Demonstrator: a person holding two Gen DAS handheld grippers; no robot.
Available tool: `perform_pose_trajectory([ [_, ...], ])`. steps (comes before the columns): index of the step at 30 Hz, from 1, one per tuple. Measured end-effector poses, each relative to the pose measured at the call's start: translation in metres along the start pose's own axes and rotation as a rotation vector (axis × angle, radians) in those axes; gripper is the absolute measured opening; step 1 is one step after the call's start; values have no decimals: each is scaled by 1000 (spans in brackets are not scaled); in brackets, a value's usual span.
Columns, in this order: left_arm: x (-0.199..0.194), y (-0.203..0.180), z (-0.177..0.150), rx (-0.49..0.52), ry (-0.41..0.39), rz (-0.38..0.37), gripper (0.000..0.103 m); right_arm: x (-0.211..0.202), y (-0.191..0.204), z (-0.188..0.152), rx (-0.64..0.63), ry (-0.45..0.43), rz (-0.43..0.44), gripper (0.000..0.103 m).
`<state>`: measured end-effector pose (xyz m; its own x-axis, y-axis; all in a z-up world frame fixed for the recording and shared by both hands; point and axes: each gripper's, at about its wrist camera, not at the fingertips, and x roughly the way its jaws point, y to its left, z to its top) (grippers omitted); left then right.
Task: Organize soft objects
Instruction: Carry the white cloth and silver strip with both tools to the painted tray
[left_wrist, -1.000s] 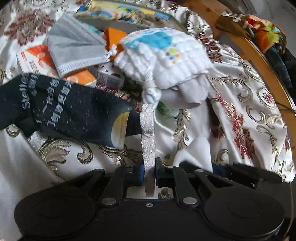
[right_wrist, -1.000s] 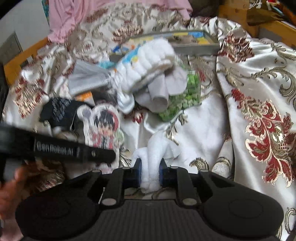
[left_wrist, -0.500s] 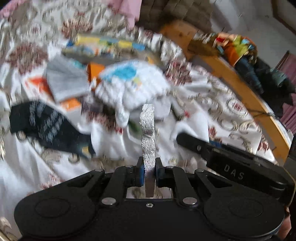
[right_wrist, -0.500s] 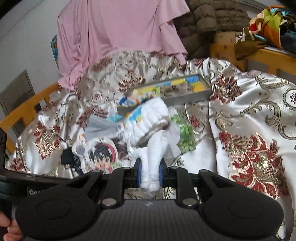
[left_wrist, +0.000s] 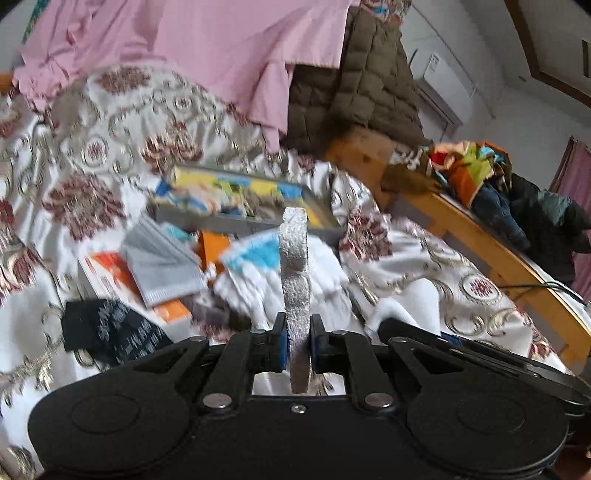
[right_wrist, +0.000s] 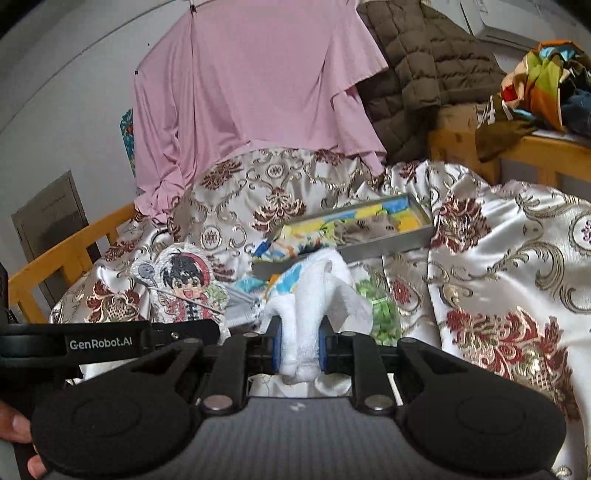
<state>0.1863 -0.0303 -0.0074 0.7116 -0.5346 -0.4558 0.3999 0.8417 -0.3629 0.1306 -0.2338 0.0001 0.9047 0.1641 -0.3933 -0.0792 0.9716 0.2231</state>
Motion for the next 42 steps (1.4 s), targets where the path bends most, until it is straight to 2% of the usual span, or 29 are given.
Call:
perform_pose_trajectory([
  [5, 8, 6, 13, -32, -56, -1, 12, 10, 6, 20, -75, -38, 8, 21],
  [12, 27, 11, 41, 22, -111, 30, 12, 34, 6, 50, -165, -111, 33, 21],
  [18, 62, 22, 75, 39, -101, 49, 12, 83, -7, 80, -221, -164, 31, 21],
  [22, 104, 28, 107, 88, -89, 64, 12, 127, -27, 102, -219, -193, -5, 21],
  [27, 168, 38, 147, 101, -54, 95, 12, 175, -65, 129, -125, -173, -21, 21],
  [32, 236, 40, 175, 109, -2, 129, 12, 219, -101, 143, -87, -91, -64, 21],
  [34, 262, 40, 181, 101, 27, 144, 12, 236, -113, 146, -75, -62, -71, 21],
  [39, 310, 36, 184, 128, 91, 177, 12, 261, -134, 152, -30, -53, -72, 21],
  [42, 330, 35, 182, 158, 140, 196, 12, 277, -148, 153, -10, -2, -82, 21],
])
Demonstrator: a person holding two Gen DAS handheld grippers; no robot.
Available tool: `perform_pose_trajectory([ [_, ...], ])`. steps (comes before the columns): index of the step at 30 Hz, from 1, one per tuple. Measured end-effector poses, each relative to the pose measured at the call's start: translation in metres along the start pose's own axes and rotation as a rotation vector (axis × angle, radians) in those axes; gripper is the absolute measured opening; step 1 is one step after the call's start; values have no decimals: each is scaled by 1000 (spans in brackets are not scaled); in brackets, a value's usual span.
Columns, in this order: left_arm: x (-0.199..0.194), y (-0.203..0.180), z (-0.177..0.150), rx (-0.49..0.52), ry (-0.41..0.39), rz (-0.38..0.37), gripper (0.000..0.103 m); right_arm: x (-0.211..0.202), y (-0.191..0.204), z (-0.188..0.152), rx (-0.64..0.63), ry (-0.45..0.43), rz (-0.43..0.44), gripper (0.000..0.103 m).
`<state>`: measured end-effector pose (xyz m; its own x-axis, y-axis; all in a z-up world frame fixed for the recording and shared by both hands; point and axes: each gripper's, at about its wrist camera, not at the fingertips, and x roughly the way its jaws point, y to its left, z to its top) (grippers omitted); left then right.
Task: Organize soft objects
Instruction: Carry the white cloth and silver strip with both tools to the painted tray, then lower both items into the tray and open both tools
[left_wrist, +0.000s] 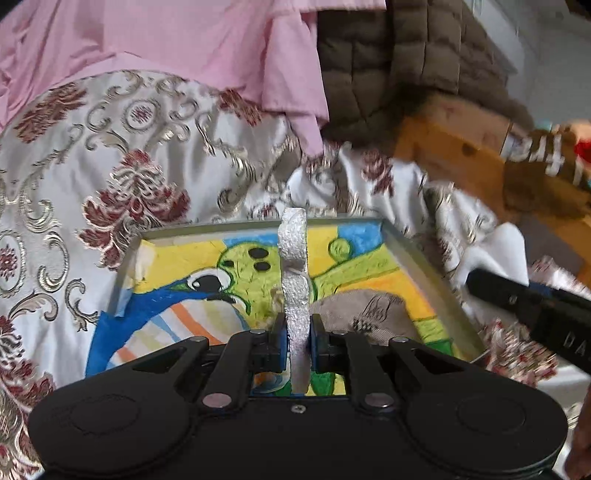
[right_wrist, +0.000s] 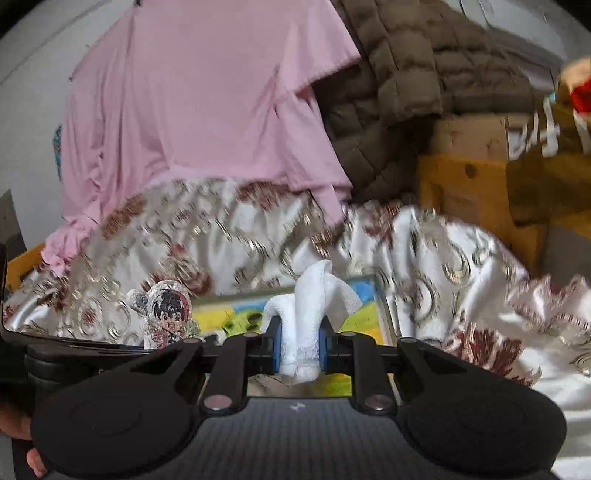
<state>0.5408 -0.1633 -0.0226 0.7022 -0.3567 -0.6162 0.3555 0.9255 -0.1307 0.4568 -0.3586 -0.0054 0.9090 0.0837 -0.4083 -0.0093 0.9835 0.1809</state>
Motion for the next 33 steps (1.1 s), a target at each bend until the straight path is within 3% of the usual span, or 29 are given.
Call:
perform_pose_trajectory([
  [7, 37, -12, 0, 80, 104, 58, 12, 23, -16, -11, 19, 86, -11, 21],
  [14, 50, -22, 3, 155, 150, 108, 12, 37, -19, -19, 37, 147, -53, 22],
  [22, 57, -29, -2, 183, 163, 102, 18, 38, -27, -25, 68, 161, -52, 35],
  [33, 46, -29, -6, 173, 137, 102, 48, 30, -33, -23, 96, 138, -39, 58],
])
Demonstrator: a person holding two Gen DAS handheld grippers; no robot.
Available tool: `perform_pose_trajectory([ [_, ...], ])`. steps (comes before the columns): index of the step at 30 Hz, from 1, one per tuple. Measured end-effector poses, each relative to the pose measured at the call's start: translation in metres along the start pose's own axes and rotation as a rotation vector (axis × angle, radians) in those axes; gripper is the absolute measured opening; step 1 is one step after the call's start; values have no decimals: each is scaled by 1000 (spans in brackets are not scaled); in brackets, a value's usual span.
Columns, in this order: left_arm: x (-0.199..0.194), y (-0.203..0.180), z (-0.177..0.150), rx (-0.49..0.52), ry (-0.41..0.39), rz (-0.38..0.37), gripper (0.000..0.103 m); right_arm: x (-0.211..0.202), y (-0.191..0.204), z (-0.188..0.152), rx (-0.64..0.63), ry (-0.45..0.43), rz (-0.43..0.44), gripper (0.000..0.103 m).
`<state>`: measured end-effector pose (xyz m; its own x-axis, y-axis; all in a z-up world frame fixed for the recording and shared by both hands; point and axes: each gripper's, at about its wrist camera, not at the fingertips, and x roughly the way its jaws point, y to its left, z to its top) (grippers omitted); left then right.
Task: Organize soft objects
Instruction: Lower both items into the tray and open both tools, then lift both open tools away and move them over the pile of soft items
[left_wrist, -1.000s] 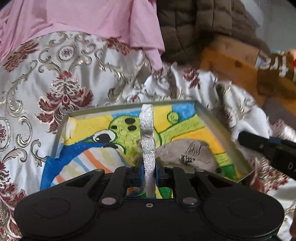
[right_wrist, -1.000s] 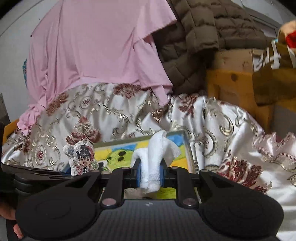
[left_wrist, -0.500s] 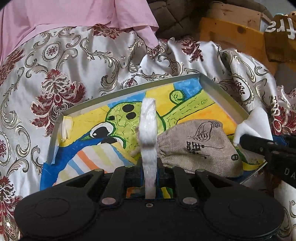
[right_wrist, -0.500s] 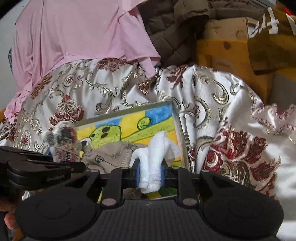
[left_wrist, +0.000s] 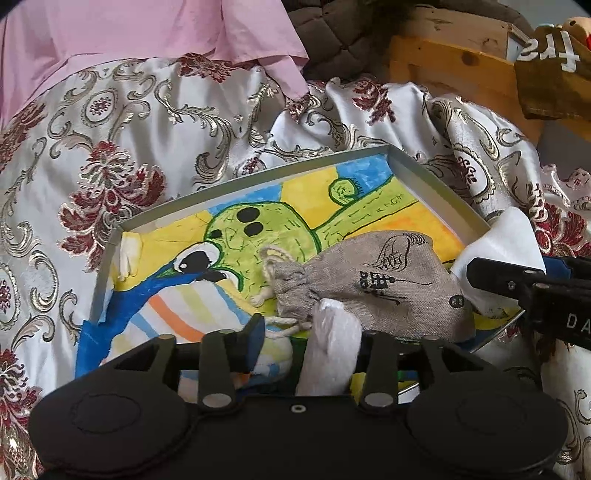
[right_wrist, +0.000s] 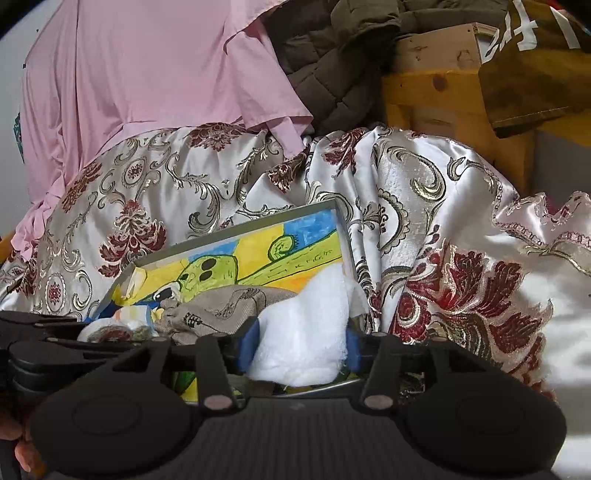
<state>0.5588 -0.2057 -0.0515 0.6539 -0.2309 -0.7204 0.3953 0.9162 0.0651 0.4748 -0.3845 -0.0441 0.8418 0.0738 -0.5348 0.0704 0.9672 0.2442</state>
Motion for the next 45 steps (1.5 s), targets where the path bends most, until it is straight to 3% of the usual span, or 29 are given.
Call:
perform_pose_trajectory([
  [5, -15, 5, -1, -53, -31, -14, 61, -14, 1, 5, 5, -31, 2, 71],
  [12, -49, 9, 0, -97, -78, -1, 68, -47, 3, 16, 22, -98, 7, 81],
  [24, -156, 26, -13, -205, -227, 9, 81, -140, 35, 23, -1, -241, 43, 93],
  [31, -219, 29, -41, -252, -310, 34, 84, -200, 55, 9, -21, -300, 57, 96],
  [45, -307, 24, -110, -320, -389, 41, 94, -294, 86, -37, -77, -408, 87, 103],
])
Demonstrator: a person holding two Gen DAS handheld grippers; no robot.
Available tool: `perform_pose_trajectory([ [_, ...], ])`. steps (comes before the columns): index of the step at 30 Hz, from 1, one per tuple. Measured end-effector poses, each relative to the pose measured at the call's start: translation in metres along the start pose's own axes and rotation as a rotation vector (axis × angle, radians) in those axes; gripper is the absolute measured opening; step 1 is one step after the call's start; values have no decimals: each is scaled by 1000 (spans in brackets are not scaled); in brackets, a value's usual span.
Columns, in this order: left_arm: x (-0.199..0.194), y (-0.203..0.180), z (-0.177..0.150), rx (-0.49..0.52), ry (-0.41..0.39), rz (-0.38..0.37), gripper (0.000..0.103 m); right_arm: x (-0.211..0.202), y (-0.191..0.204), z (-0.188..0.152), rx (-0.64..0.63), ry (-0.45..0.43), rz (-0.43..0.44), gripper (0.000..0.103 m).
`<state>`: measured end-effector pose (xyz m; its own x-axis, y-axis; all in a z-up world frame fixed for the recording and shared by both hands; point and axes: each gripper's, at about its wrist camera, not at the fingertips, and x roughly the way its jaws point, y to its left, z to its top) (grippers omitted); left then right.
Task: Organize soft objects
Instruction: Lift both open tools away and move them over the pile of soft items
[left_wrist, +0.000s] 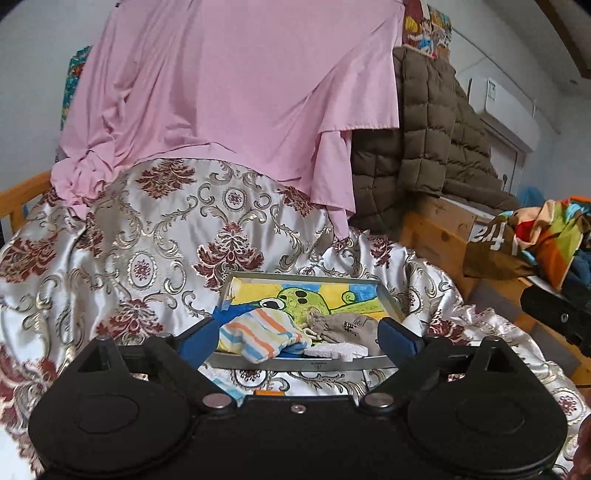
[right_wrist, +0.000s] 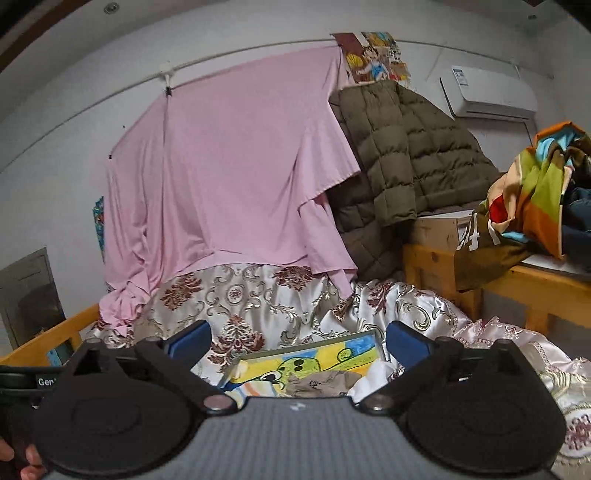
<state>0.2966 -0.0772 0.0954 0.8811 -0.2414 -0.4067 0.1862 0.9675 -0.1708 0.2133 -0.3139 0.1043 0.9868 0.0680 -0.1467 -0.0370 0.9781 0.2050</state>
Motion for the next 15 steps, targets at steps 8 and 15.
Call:
perform_pose_trajectory([
  [8, -50, 12, -23, -31, -41, 12, 100, -36, 20, -16, -23, -15, 34, 103],
  [15, -86, 26, -40, -28, -78, 18, 102, -61, 37, -34, -49, -26, 37, 103],
])
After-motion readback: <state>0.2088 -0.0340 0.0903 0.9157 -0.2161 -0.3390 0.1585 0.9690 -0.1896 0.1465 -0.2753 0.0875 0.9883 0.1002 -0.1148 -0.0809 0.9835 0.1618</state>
